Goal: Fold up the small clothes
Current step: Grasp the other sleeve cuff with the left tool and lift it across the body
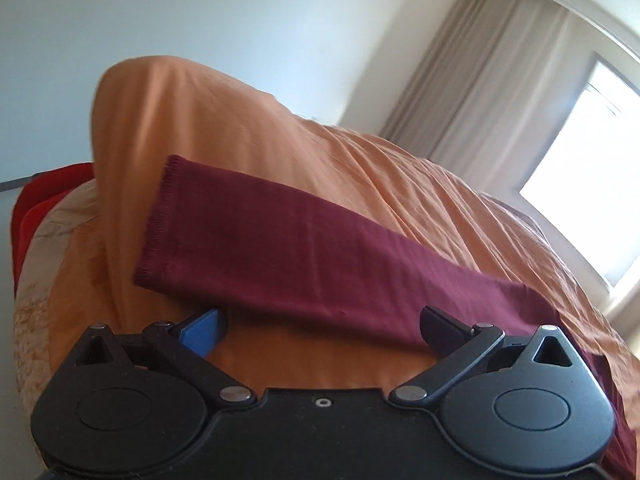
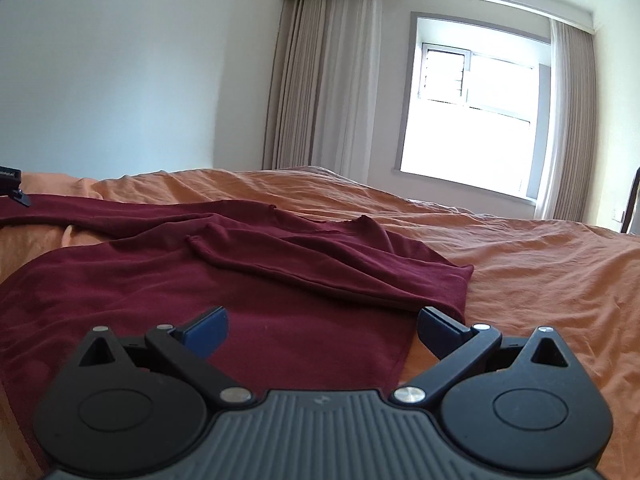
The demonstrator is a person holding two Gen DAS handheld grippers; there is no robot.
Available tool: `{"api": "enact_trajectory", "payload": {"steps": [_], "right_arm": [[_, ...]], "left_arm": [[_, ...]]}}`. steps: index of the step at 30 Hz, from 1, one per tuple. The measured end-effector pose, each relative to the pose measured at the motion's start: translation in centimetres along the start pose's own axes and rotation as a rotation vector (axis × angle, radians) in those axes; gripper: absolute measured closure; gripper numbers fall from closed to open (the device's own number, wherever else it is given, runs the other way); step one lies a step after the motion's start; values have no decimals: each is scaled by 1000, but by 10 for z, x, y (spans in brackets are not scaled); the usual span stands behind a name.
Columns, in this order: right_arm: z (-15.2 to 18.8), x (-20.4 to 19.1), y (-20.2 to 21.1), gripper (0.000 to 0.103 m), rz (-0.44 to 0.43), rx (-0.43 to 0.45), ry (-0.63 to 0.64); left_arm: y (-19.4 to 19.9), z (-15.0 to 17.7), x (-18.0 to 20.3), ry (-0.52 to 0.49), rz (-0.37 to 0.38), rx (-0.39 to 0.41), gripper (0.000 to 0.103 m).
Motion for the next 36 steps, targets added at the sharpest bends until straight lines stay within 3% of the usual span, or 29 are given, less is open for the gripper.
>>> {"api": "enact_trajectory", "payload": {"steps": [2, 6, 8, 14, 18, 21, 26, 31, 36], "right_arm": [[1, -9, 0, 0, -12, -3, 23], [5, -24, 3, 0, -4, 3, 81], [7, -27, 3, 0, -3, 4, 93], [10, -22, 0, 0, -12, -1, 66], [13, -18, -6, 0, -22, -3, 36], [17, -16, -9, 0, -22, -3, 22], [18, -9, -9, 0, -37, 10, -18], [17, 2, -3, 0, -29, 35, -58], [19, 17, 6, 0, -15, 46, -94]], "left_arm": [[1, -3, -3, 44, -54, 27, 11], [1, -12, -13, 123, -92, 102, 31], [4, -15, -20, 131, -124, 143, 56], [6, -21, -31, 140, -136, 221, 92], [10, -42, -8, 4, -162, 291, 96], [17, -66, 29, -167, -174, 373, 98], [34, -95, 102, -353, -143, 477, 98], [54, -89, 185, -517, -28, 557, 98], [59, -35, 274, -759, 147, 560, 98]]}}
Point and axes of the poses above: each gripper's, at about its wrist camera, not at the fingertips, and y roughly against the way its jaws point, x to its right, z to its underside, the point moved 6 cm from there along -y, roughly the way its jaws point, and after that the axes turned 13 degrees about -x, right-handed, at the moved point
